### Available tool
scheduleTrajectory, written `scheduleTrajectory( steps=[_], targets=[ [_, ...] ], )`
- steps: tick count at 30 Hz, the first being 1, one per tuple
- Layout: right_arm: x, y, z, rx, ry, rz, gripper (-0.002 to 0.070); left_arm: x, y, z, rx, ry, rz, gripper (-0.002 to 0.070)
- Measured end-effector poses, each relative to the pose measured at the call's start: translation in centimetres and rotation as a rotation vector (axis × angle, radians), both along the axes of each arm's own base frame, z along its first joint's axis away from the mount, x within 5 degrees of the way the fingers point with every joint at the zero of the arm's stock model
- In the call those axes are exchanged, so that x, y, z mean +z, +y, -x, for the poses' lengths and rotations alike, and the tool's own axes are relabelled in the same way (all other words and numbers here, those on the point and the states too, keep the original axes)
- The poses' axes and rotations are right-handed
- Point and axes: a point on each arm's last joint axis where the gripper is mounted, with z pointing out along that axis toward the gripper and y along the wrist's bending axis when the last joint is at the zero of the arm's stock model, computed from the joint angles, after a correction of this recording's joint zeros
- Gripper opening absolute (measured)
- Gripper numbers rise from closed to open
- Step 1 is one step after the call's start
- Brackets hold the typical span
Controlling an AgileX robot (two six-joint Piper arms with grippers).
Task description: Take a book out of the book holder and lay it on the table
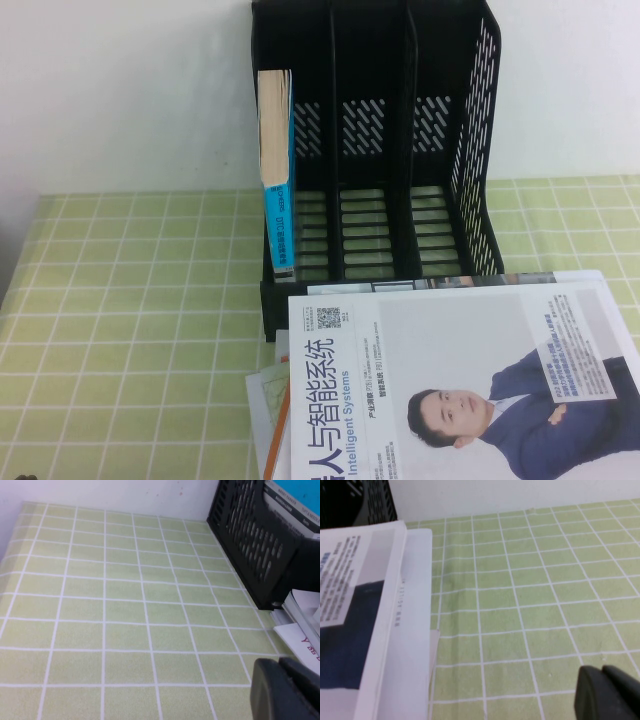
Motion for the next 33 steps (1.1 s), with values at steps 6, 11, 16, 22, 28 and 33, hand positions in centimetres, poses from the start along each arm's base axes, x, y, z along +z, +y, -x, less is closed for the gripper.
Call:
scheduleTrajectory(
  steps=[6, 11, 16, 22, 28, 33],
  targets=[
    [0.0, 0.0, 0.0, 0.0, 0.0, 0.0, -0.0002, 0.0, 0.0, 0.0, -0.001, 0.0, -0.002, -0.0004],
    [0.0, 0.0, 0.0, 0.0, 0.0, 0.0, -0.0002, 0.0, 0.0, 0.0, 0.0, 0.0, 0.0, -0.0004],
    [0.0, 0.0, 0.0, 0.0, 0.0, 0.0, -0.0002, 0.0, 0.0, 0.0, -0.002, -0.001, -0.005, -0.0002],
    [0.0, 0.0, 0.0, 0.0, 0.0, 0.0, -0.0002, 0.3, 0.4, -0.2, -0.026, -0.092, -0.263, -0.0003],
    [0.6, -0.1, -0.2, -0.005, -0.074, 0.003, -0.0002, 0.8, 0.6, -0.4, -0.009, -0.16, -0.31, -0.0003],
    [2.2, -0.2, -0.5, -0.002, -0.241, 0.095, -0.0002, 1.2, 0.5, -0.4, 0.012, -0.177, -0.192, -0.0003]
  ],
)
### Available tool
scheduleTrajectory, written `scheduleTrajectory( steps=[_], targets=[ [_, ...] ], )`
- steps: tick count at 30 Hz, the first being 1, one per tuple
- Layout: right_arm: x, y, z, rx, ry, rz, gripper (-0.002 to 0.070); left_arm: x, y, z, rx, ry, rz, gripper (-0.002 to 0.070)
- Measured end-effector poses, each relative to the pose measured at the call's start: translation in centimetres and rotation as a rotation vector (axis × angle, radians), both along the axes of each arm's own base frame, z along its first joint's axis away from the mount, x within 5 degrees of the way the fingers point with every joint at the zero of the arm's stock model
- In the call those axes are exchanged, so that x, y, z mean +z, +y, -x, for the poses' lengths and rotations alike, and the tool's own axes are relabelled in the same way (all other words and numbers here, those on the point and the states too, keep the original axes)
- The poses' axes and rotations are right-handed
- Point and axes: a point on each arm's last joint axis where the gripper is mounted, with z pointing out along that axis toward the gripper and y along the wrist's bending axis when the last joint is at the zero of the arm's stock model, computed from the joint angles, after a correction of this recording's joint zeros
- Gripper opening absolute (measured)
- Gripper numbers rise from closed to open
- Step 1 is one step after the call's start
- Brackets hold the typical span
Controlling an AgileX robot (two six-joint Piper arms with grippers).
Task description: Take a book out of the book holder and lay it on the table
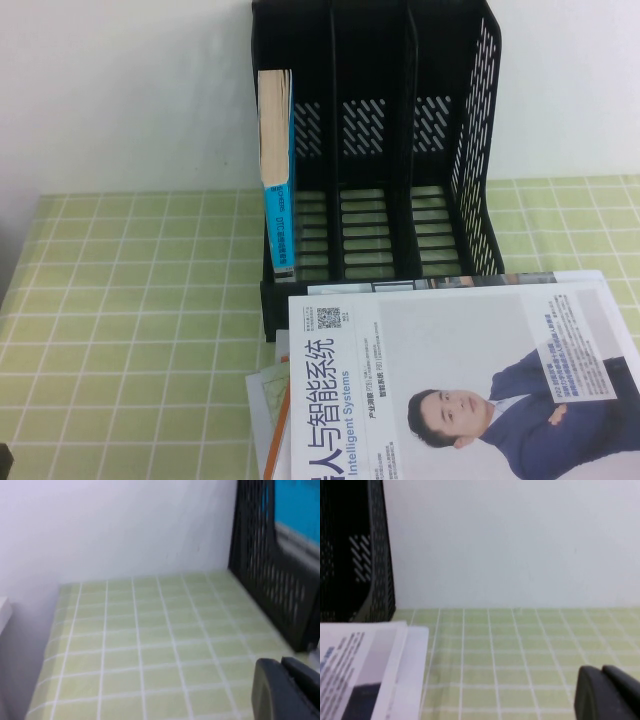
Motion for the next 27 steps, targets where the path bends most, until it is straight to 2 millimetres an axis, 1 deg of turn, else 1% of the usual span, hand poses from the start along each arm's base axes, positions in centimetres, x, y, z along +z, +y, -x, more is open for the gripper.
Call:
scheduleTrajectory(
  steps=[3, 5, 9, 13, 20, 24, 26, 27],
  targets=[
    [0.9, -0.1, 0.0, -0.002, -0.09, 0.094, -0.0002, 0.7, 0.1, -0.1, 0.024, -0.063, 0.117, -0.0003],
    [1.3, -0.1, 0.0, -0.006, -0.135, 0.104, -0.0002, 1.3, 0.3, -0.2, 0.05, -0.116, 0.225, -0.0003],
    [1.8, -0.1, 0.0, -0.012, -0.198, -0.014, -0.0002, 2.4, 1.0, -0.2, 0.118, -0.213, 0.453, -0.0003],
    [2.2, -0.1, 0.0, -0.014, -0.253, -0.084, -0.0002, 2.8, 1.5, -0.1, 0.163, -0.257, 0.577, -0.0002],
    [4.1, -0.2, 0.5, -0.017, -0.467, -0.078, -0.0002, 3.3, 2.1, 0.0, 0.214, -0.328, 0.615, -0.0002],
    [4.6, -0.2, 0.6, -0.021, -0.472, -0.042, -0.0002, 3.7, 2.6, 0.1, 0.254, -0.386, 0.595, -0.0002],
    [5.4, -0.2, 0.7, -0.019, -0.459, -0.03, -0.0002, 4.3, 2.4, 0.2, 0.24, -0.392, 0.544, -0.0003],
    [6.0, -0.2, 0.9, -0.017, -0.447, -0.027, -0.0002, 4.9, 2.3, 0.3, 0.223, -0.397, 0.507, -0.0003]
  ],
)
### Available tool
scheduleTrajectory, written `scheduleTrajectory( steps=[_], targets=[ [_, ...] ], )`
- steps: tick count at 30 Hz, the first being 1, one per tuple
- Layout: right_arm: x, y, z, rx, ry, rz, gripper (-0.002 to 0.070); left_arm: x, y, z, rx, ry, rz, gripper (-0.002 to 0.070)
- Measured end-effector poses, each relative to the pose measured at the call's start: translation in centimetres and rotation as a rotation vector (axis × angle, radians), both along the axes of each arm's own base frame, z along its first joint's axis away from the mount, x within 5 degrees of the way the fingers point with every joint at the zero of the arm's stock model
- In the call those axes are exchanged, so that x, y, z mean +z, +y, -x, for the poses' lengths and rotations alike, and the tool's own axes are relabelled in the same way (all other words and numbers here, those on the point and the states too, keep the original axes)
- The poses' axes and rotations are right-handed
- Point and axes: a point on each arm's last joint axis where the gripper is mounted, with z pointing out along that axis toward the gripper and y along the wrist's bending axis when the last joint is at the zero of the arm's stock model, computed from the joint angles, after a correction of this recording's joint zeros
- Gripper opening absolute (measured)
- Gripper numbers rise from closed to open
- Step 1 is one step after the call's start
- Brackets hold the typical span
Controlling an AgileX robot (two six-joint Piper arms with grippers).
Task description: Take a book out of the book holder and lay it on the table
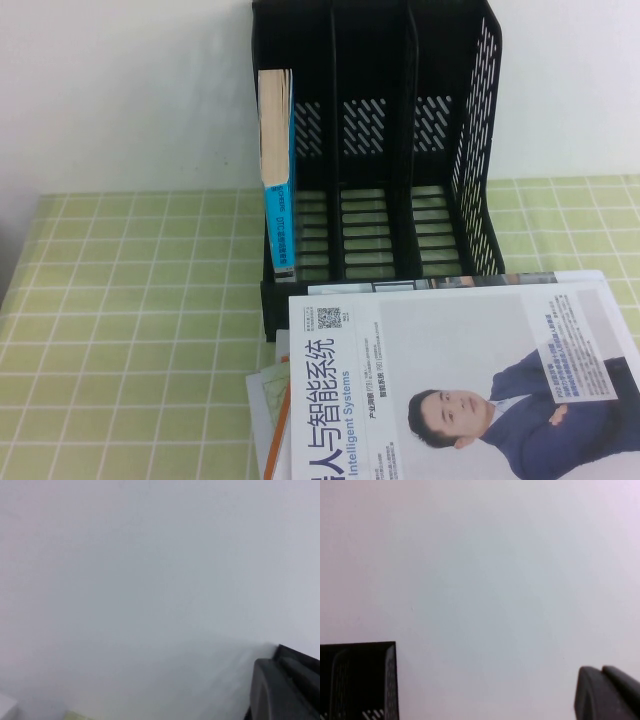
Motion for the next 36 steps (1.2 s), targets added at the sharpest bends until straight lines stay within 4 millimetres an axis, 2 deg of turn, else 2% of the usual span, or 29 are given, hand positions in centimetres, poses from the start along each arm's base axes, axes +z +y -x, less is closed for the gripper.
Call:
scheduleTrajectory(
  steps=[6, 9, 13, 15, 19, 24, 31, 36],
  targets=[
    [3.6, 0.3, 1.3, 0.013, 0.126, 0.031, -0.0002, 4.5, -1.5, 0.6, -0.077, 0.017, -0.353, -0.0003],
    [5.1, 0.4, 1.6, 0.015, 0.22, 0.061, -0.0002, 6.0, -2.5, -0.1, -0.187, 0.103, -0.455, -0.0002],
    [6.7, 0.5, 1.2, 0.028, 0.385, 0.08, -0.0002, 7.7, -4.0, -2.0, -0.371, 0.261, -0.509, -0.0003],
    [7.2, 0.5, 0.7, 0.035, 0.462, 0.081, -0.0002, 8.3, -4.6, -3.4, -0.455, 0.335, -0.485, -0.0003],
    [7.6, 0.6, -0.6, 0.071, 0.607, 0.077, -0.0002, 8.2, -5.5, -6.8, -0.544, 0.417, -0.284, -0.0003],
    [7.2, 1.9, -2.0, 0.231, 0.691, 0.101, -0.0002, 8.1, -6.5, -11.6, -0.64, 0.462, -0.256, -0.0003],
    [7.8, 5.2, -4.8, 0.656, 0.582, 0.223, -0.0002, 9.7, -7.6, -19.2, -0.701, 0.485, -0.169, -0.0003],
    [7.7, 5.8, -8.2, 0.765, 0.512, 0.238, -0.0002, 9.5, -8.9, -24.4, -0.774, 0.529, -0.092, -0.0003]
  ],
)
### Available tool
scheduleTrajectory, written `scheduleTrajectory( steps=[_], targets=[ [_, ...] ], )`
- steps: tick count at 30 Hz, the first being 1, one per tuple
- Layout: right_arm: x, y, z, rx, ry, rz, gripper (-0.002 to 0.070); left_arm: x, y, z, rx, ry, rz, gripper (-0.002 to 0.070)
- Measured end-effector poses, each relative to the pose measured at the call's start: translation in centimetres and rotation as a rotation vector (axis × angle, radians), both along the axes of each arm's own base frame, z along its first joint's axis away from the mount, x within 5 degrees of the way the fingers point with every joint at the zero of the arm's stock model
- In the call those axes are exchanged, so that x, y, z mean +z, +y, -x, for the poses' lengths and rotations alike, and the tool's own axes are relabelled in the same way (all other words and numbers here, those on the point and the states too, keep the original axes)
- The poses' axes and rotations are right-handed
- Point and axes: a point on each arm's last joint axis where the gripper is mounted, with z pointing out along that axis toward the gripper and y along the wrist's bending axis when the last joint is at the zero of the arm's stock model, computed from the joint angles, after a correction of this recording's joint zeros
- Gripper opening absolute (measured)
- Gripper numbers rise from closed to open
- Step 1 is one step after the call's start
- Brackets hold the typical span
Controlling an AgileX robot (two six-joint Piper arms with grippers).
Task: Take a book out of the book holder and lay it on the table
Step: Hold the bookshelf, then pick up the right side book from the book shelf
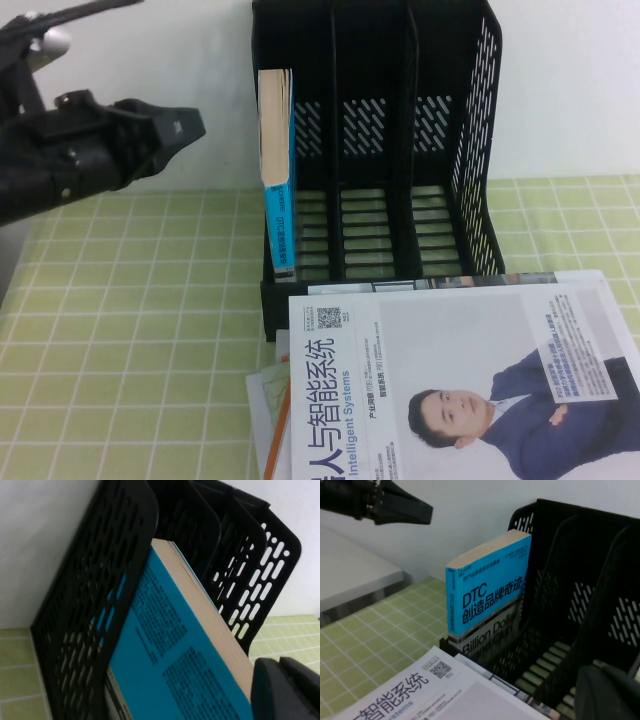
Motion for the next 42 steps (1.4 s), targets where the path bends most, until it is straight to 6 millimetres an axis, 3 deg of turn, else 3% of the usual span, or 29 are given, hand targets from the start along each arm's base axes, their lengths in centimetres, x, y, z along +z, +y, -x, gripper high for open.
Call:
scheduleTrajectory(
  steps=[4, 11, 19, 27, 34, 42],
  targets=[
    [-1.6, 0.1, -3.2, 0.055, 0.033, 0.014, 0.0001, -0.7, -1.8, -2.8, 0.003, 0.013, -0.044, -0.0003],
    [-3.9, 2.4, -6.8, 0.184, 0.145, 0.031, 0.011, -2.9, -4.9, -4.5, -0.026, 0.02, -0.186, -0.0003],
    [-3.5, 9.1, -10.9, 0.256, 0.142, 0.104, 0.0244, -3.7, -5.1, -4.8, -0.024, 0.039, -0.2, -0.0003],
    [-6.8, 15.8, -15.9, 0.236, 0.225, 0.104, 0.0449, -3.8, -5.1, -5.0, -0.018, 0.041, -0.203, -0.0003],
    [-10.7, 19.2, -20.7, 0.253, 0.222, 0.171, 0.0477, -3.8, -5.0, -5.0, -0.012, 0.038, -0.206, -0.0003],
    [-10.0, 20.4, -21.9, 0.246, 0.234, 0.108, 0.0481, -3.8, -5.1, -5.0, -0.012, 0.038, -0.206, -0.0003]
  ],
)
